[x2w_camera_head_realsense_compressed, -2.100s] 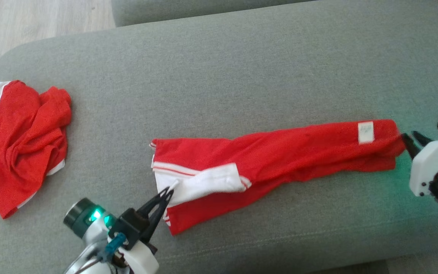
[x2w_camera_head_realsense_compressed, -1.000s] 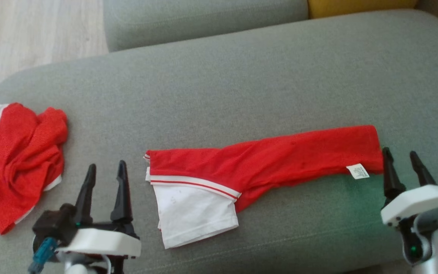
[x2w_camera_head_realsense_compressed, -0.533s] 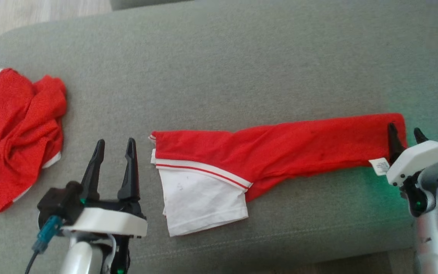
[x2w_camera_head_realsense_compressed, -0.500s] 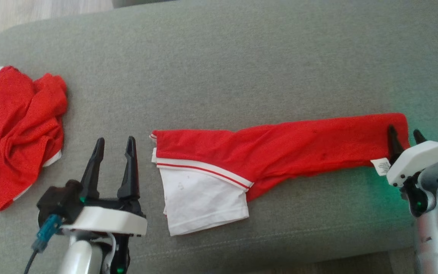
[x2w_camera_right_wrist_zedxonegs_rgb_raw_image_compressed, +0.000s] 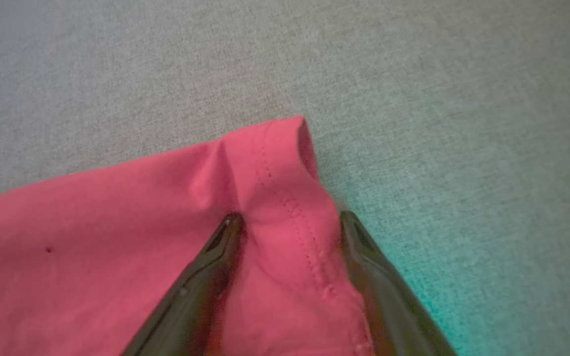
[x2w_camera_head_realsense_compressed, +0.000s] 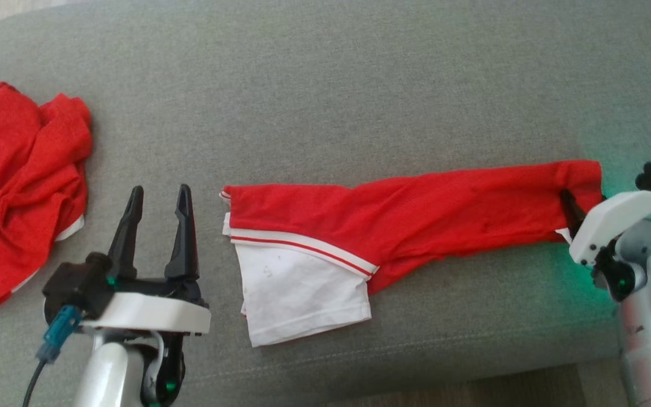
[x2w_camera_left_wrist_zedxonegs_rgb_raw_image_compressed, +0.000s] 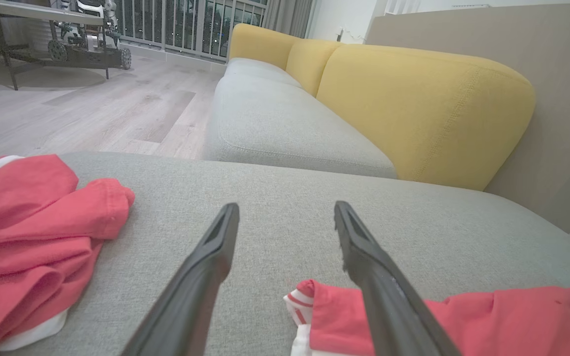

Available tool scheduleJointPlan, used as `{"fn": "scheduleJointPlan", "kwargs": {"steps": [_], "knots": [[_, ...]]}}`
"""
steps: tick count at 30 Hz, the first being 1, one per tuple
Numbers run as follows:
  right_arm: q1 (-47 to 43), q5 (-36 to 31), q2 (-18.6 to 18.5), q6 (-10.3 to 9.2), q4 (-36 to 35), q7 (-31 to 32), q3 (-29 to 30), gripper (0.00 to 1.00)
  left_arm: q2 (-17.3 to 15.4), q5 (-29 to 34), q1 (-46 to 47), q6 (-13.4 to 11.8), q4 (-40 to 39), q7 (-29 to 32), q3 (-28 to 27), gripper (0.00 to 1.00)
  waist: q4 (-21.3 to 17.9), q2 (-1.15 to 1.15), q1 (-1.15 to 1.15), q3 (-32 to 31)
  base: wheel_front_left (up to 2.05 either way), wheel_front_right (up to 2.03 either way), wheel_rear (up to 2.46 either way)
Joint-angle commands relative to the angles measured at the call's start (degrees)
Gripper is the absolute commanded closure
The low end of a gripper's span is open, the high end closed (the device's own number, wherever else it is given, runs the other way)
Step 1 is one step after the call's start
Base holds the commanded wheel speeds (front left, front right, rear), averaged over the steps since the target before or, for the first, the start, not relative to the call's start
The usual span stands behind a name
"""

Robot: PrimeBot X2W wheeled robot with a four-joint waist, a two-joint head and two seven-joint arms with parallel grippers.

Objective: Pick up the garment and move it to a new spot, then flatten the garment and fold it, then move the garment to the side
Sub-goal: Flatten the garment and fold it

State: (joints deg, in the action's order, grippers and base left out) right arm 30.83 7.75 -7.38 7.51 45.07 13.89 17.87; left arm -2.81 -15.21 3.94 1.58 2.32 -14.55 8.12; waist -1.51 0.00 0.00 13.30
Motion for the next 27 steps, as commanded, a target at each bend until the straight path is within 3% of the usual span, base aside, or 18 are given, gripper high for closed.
{"fn": "scheduleJointPlan", "kwargs": {"steps": [1, 3, 4, 5, 13, 20, 27], "knots": [[1.3, 0.8, -0.4, -0.02, 0.0, 1.3, -2.5, 0.00, -0.1, 0.4, 2.3, 0.1, -1.7, -0.4, -2.3, 0.00, -0.1, 0.00, 0.00, 0.2, 0.00, 0.00, 0.00], [1.2, 1.9, -0.5, -0.02, 0.5, 2.3, -4.4, 0.00, -0.1, 0.6, 2.5, 0.2, -1.7, -0.4, -2.5, 0.00, -0.3, 0.00, 0.00, 0.3, 0.00, 0.00, 0.00], [1.2, 2.5, -0.6, -0.02, 0.6, 2.4, -5.0, 0.91, -0.1, 0.7, 2.5, 0.2, -1.7, -0.4, -2.6, 0.00, -0.4, 0.00, 0.00, 0.3, 0.00, 0.00, 0.00], [1.1, 2.9, -0.9, -0.02, 0.7, 2.5, -5.6, 1.00, -0.1, 0.8, 2.6, 0.2, -1.6, -0.4, -2.6, 0.00, -0.5, 0.00, 0.00, 0.3, 0.00, 0.00, 0.00], [0.5, 1.9, -4.5, -0.02, 0.3, 0.1, -8.0, 1.00, -0.1, 1.2, 2.4, 0.2, -1.2, -0.4, -2.8, 0.00, -1.0, 0.00, 0.00, -0.8, 0.00, 0.00, 0.00], [0.6, -7.5, -9.0, -0.02, -1.4, -3.4, -6.3, 1.00, -0.1, 0.9, 1.4, -0.1, -1.0, -0.4, -2.4, 0.00, -1.4, 0.00, 0.00, -2.5, 0.00, 0.00, 0.00], [-0.1, -13.8, -9.6, -0.02, -2.0, -3.7, -5.2, 1.00, -0.1, 0.2, 0.9, -0.6, -0.9, -0.4, -1.5, 0.00, -1.4, 0.00, 0.00, -3.8, 0.00, 0.00, 0.00]]}}
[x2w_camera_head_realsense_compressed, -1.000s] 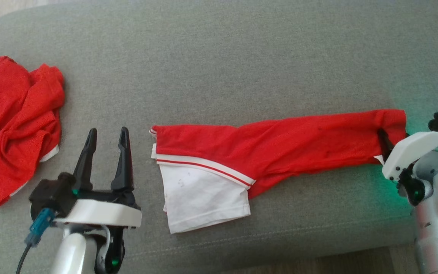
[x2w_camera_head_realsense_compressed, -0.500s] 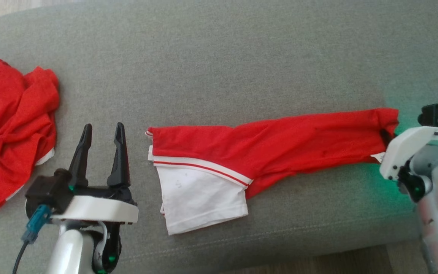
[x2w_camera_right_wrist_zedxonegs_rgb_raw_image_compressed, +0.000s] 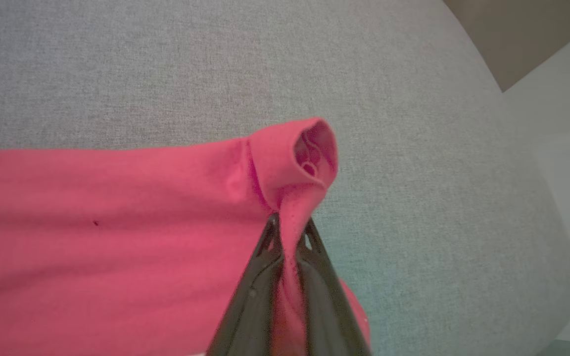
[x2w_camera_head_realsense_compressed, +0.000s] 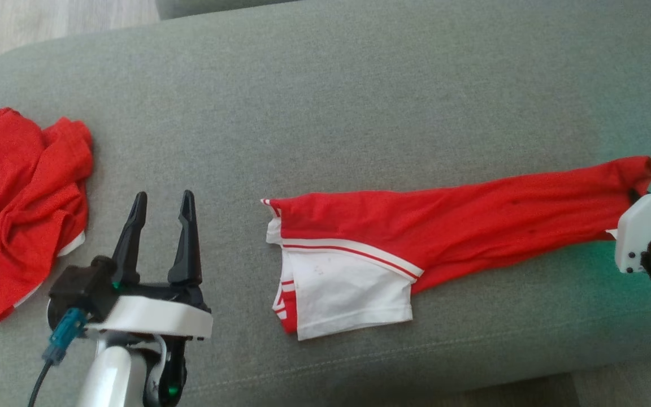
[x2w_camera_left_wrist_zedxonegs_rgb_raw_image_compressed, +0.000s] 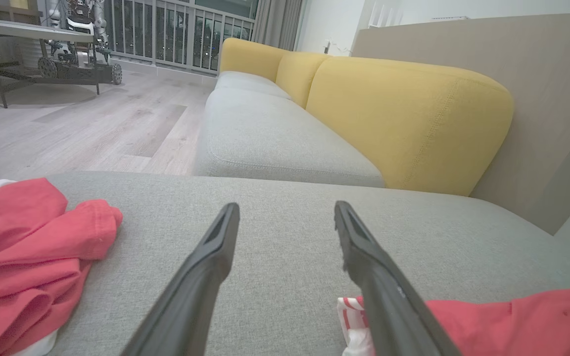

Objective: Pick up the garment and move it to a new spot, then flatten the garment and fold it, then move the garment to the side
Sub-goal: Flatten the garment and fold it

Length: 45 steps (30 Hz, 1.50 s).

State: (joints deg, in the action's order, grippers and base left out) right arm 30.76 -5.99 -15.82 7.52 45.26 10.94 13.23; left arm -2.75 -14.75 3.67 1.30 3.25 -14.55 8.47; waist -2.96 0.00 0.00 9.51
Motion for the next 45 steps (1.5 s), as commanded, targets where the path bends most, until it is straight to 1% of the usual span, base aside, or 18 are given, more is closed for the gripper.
{"fn": "scheduleJointPlan", "kwargs": {"steps": [1, 5, 8, 10, 13, 17, 19, 22, 25, 27, 29, 31, 35, 36, 37, 45], "knots": [[-0.1, -0.5, -1.0, -0.03, -2.3, -0.8, -0.3, 1.00, -0.1, -0.4, 1.1, -0.4, -1.7, -0.4, -1.7, 0.00, 0.0, 0.00, 0.00, -0.3, 0.00, 0.00, 0.00], [0.0, -1.3, 0.1, -0.03, -3.8, -0.8, -1.0, 1.00, -0.1, -0.8, 0.7, -0.9, -1.5, -0.4, -1.3, 0.00, -0.1, 0.00, 0.00, -1.4, 0.00, 0.00, 0.00], [0.2, 0.7, 2.2, -0.03, -6.3, 0.5, -3.0, 1.00, -0.1, -1.3, 0.3, -1.4, -1.4, -0.4, -1.4, 0.00, -0.5, 0.00, 0.00, -2.7, 0.00, 0.00, 0.00], [-0.1, 3.0, 3.6, -0.03, -8.8, 2.4, -5.4, 1.00, -0.1, -1.7, -0.2, -1.7, -1.3, -0.4, -1.3, 0.00, -0.7, 0.00, 0.00, -3.7, 0.00, 0.00, 0.00], [-1.2, 7.6, 5.4, -0.03, -14.0, 6.0, -9.1, 1.00, -0.1, -2.3, -0.8, -2.2, -1.1, -0.4, -0.8, 0.00, -0.8, 0.00, 0.00, -5.4, 0.00, 0.00, 0.00], [-4.2, 14.2, 7.6, -0.03, -22.8, 12.4, -13.2, 1.00, -0.1, -3.0, -1.6, -3.1, -1.2, -0.4, -0.2, 0.00, -0.6, 0.00, 0.00, -7.4, 0.00, 0.00, 0.00], [-6.0, 18.9, 9.8, -0.03, -27.0, 16.2, -13.8, 1.00, -0.1, -3.2, -2.0, -3.5, -1.2, -0.4, -0.1, 0.00, -0.4, 0.00, 0.00, -8.3, 0.00, 0.00, 0.00], [-8.3, 23.5, 11.8, -0.03, -33.6, 20.8, -15.6, 1.00, -0.1, -3.4, -2.8, -4.0, -1.3, -0.4, 0.0, 0.00, -0.1, 0.00, 0.00, -9.2, 0.00, 0.00, 0.00], [-10.8, 28.0, 12.8, -0.03, -38.3, 24.1, -16.6, 1.00, -0.1, -3.5, -2.9, -4.1, -1.5, -0.4, 0.2, 0.00, 0.7, 0.00, 0.00, -9.4, 0.00, 0.00, 0.00], [-12.3, 32.0, 12.9, -0.03, -40.0, 25.0, -18.3, 1.00, -0.1, -3.4, -2.8, -4.2, -1.7, -0.4, 0.2, 0.00, 1.4, 0.00, 0.00, -9.3, 0.00, 0.00, 0.00], [-13.5, 34.8, 12.9, -0.03, -40.5, 24.2, -19.9, 1.00, -0.1, -3.4, -2.7, -4.2, -1.7, -0.4, 0.1, 0.00, 2.3, 0.00, 0.00, -9.0, 0.00, 0.00, 0.00], [-13.9, 35.9, 12.9, -0.03, -40.2, 23.5, -20.7, 1.00, -0.1, -3.4, -2.7, -4.2, -1.7, -0.4, 0.1, 0.00, 2.8, 0.00, 0.00, -8.8, 0.00, 0.00, 0.00], [-14.4, 39.8, 12.9, -0.03, -37.4, 19.5, -23.9, 1.00, -0.1, -3.4, -2.3, -4.0, -1.5, -0.4, 0.4, 0.00, 4.8, 0.00, 0.00, -7.7, 0.00, 0.00, 0.00], [-14.2, 40.5, 12.9, -0.03, -36.4, 18.3, -24.6, 1.00, -0.1, -3.4, -2.1, -3.9, -1.4, -0.4, 0.5, 0.00, 5.3, 0.00, 0.00, -7.4, 0.00, 0.00, 0.00], [-13.6, 41.8, 12.9, -0.03, -34.0, 15.8, -25.8, 1.00, -0.1, -3.4, -1.9, -3.7, -1.2, -0.4, 0.6, 0.00, 6.3, 0.00, 0.00, -6.8, 0.00, 0.00, 0.00], [-9.6, 45.2, 12.9, -0.03, -23.3, 7.0, -30.1, 1.00, -0.1, -3.4, -1.0, -3.5, -0.9, -0.4, 1.0, 0.00, 9.5, 0.00, 0.00, -4.8, 0.00, 0.00, 0.00]]}}
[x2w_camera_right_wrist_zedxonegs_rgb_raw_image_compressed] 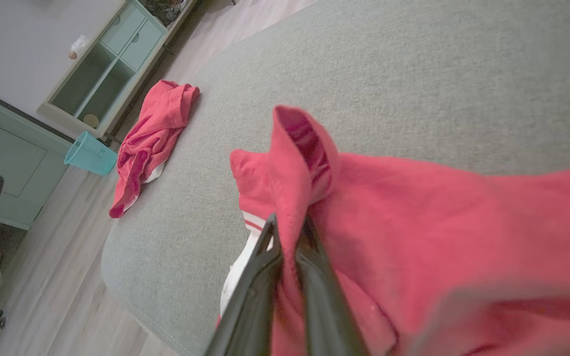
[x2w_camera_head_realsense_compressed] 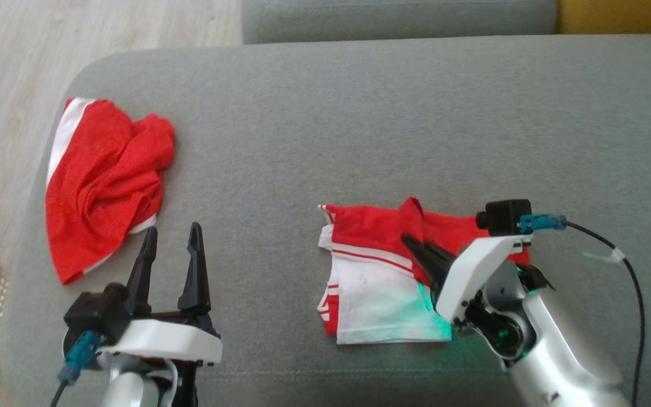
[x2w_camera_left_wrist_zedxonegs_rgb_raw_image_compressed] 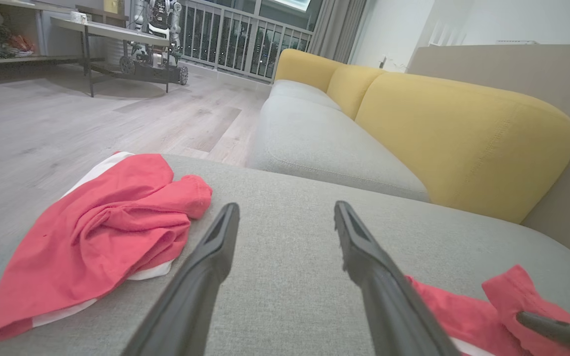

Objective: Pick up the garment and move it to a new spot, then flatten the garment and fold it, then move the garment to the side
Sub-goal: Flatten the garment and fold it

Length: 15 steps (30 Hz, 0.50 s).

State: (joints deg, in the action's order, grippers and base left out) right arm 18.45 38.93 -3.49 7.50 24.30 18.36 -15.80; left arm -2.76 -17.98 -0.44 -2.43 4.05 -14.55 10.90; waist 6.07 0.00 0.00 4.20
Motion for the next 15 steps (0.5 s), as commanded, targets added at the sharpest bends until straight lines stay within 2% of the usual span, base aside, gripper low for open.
{"fn": "scheduleJointPlan", "kwargs": {"steps": [1, 9, 10, 11, 12, 15], "knots": [[3.3, 0.9, 0.6, -0.01, -1.1, -1.5, -1.8, 1.00, -0.1, -0.2, 3.2, 0.3, -1.7, -0.4, -1.4, 0.00, 0.8, 0.00, 0.00, 0.7, 0.00, 0.00, 0.00], [7.7, 4.8, 0.6, -0.01, 7.4, -6.2, -7.6, 1.00, -0.1, -0.3, 3.9, 0.3, -1.2, -0.4, -0.7, 0.00, 2.5, 0.00, 0.00, 1.9, 0.00, 0.00, 0.00], [8.1, 4.8, 0.6, -0.01, 8.5, -6.6, -8.1, 0.91, -0.1, -0.2, 4.0, 0.3, -1.2, -0.4, -0.7, 0.00, 2.6, 0.00, 0.00, 2.0, 0.00, 0.00, 0.00], [8.6, 4.7, 0.6, -0.01, 9.4, -6.9, -8.9, 0.20, -0.1, -0.2, 4.0, 0.3, -1.2, -0.4, -0.7, 0.00, 2.6, 0.00, 0.00, 2.0, 0.00, 0.00, 0.00], [9.0, 5.1, 0.6, -0.01, 10.1, -7.0, -9.6, 0.00, -0.1, -0.2, 4.1, 0.3, -1.1, -0.4, -0.7, 0.00, 2.6, 0.00, 0.00, 2.0, 0.00, 0.00, 0.00], [10.0, 6.3, 0.6, -0.01, 11.3, -7.4, -11.3, 0.00, -0.1, -0.1, 3.9, 0.1, -1.0, -0.4, -1.0, 0.00, 2.1, 0.00, 0.00, 1.7, 0.00, 0.00, 0.00]]}}
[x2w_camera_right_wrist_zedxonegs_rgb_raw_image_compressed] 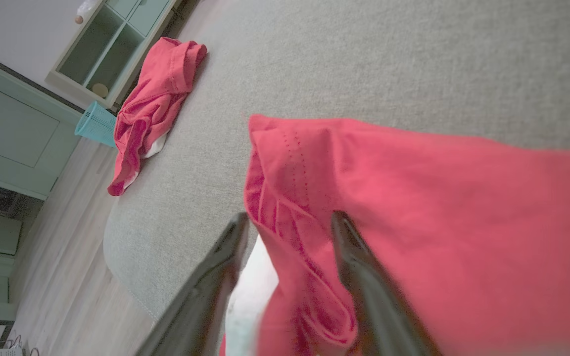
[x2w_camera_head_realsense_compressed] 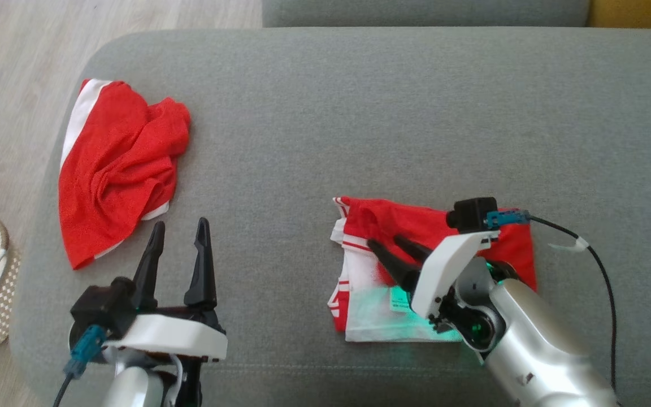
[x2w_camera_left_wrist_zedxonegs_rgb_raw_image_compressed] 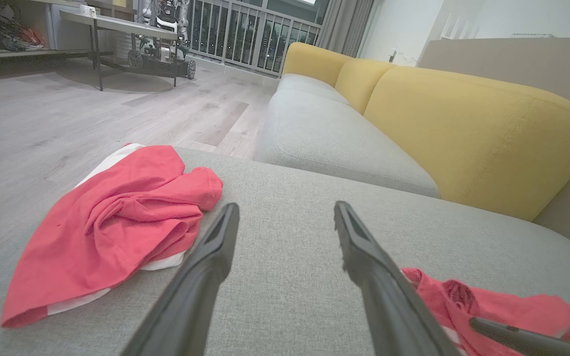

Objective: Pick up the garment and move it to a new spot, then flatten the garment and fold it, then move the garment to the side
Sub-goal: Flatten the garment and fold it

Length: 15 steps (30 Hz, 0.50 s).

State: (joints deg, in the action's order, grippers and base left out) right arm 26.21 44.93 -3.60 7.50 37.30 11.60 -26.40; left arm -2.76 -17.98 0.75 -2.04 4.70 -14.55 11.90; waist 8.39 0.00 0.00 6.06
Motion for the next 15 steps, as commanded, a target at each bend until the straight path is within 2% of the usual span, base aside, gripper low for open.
{"fn": "scheduleJointPlan", "kwargs": {"steps": [1, 7, 9, 13, 15], "knots": [[2.6, 0.5, 0.7, -0.01, -1.6, -1.0, -1.0, 0.00, -0.1, 0.0, 2.6, -0.4, -1.6, -0.4, -2.2, 0.00, -0.5, 0.00, 0.00, -0.4, 0.00, 0.00, 0.00], [4.7, -0.7, 0.7, -0.01, -2.3, -2.6, 1.5, 0.00, -0.1, 0.0, 1.8, -0.6, -1.8, -0.4, -2.7, 0.00, -3.3, 0.00, 0.00, -2.4, 0.00, 0.00, 0.00], [5.1, -4.0, 0.7, -0.01, -3.0, -2.8, 4.0, 0.00, -0.1, 0.0, 1.4, -0.7, -2.0, -0.4, -2.9, 0.00, -4.6, 0.00, 0.00, -3.1, 0.00, 0.00, 0.00], [4.5, -14.8, -0.3, -0.01, -6.2, -2.6, 10.3, 0.00, -0.1, -0.1, 0.7, -0.9, -2.4, -0.4, -3.3, 0.00, -7.2, 0.00, 0.00, -4.4, 0.00, 0.00, 0.00], [3.8, -17.1, -0.8, -0.01, -7.7, -2.4, 12.0, 0.00, -0.1, -0.1, 0.6, -1.0, -2.5, -0.4, -3.4, 0.00, -7.8, 0.00, 0.00, -4.5, 0.00, 0.00, 0.00]]}}
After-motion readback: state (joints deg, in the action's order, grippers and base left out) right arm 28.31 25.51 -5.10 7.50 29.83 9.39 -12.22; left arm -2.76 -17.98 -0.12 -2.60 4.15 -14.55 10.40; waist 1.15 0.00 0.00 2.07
